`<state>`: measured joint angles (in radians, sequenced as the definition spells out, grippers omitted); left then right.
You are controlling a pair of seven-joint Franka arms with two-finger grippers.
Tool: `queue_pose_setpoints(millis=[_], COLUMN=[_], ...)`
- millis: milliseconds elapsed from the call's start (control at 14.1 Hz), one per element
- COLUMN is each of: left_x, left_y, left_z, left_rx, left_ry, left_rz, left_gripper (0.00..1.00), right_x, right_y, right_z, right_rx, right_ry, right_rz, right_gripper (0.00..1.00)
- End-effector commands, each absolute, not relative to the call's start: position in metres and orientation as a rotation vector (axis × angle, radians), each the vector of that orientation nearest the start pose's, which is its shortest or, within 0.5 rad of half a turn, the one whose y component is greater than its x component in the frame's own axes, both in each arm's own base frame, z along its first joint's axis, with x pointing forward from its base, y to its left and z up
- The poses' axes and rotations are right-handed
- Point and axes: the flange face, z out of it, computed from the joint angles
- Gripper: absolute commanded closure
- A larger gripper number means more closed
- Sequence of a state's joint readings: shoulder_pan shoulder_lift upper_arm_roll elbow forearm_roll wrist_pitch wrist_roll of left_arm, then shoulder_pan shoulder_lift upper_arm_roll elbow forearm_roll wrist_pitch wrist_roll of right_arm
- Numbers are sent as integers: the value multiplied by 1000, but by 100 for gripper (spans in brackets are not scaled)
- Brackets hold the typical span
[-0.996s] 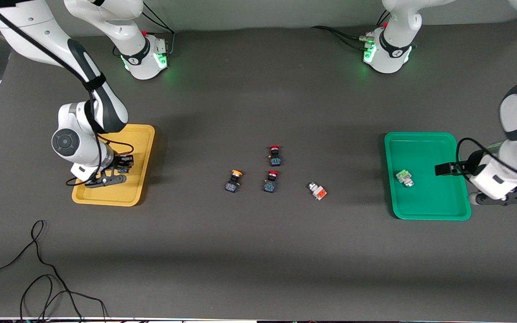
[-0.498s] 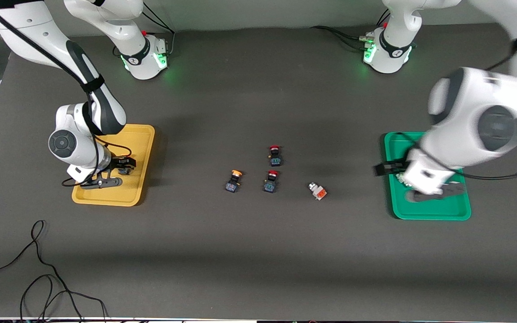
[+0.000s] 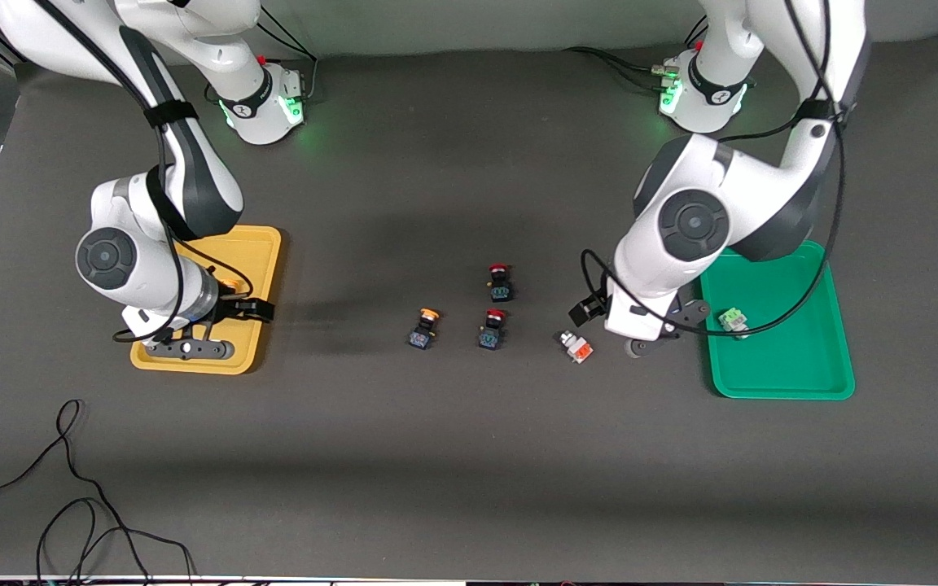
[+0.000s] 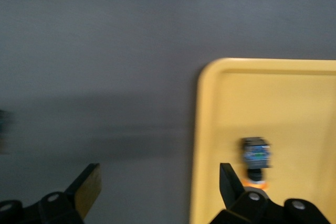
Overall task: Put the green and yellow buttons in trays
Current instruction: 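Release the yellow-cap button in the yellow tray with the right gripper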
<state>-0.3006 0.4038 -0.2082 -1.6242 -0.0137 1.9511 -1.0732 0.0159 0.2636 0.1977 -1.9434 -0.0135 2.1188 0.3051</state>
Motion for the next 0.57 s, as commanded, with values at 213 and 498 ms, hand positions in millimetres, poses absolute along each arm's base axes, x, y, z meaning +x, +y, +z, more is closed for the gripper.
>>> queue_pose_setpoints(millis=[213,498], left_x=[593,592], left_y=[-318,-320], left_z=[277,224], left_rx=[-2960,-2973], left_ry=[-1015,-1005], left_rz=[157,149], left_gripper=[0,0], right_x=[616,614], right_y=[236,319], right_z=[322,280], right_rx=[-3043,-3084], right_ry=[352,369], right_rz=[164,159], right_gripper=[0,0])
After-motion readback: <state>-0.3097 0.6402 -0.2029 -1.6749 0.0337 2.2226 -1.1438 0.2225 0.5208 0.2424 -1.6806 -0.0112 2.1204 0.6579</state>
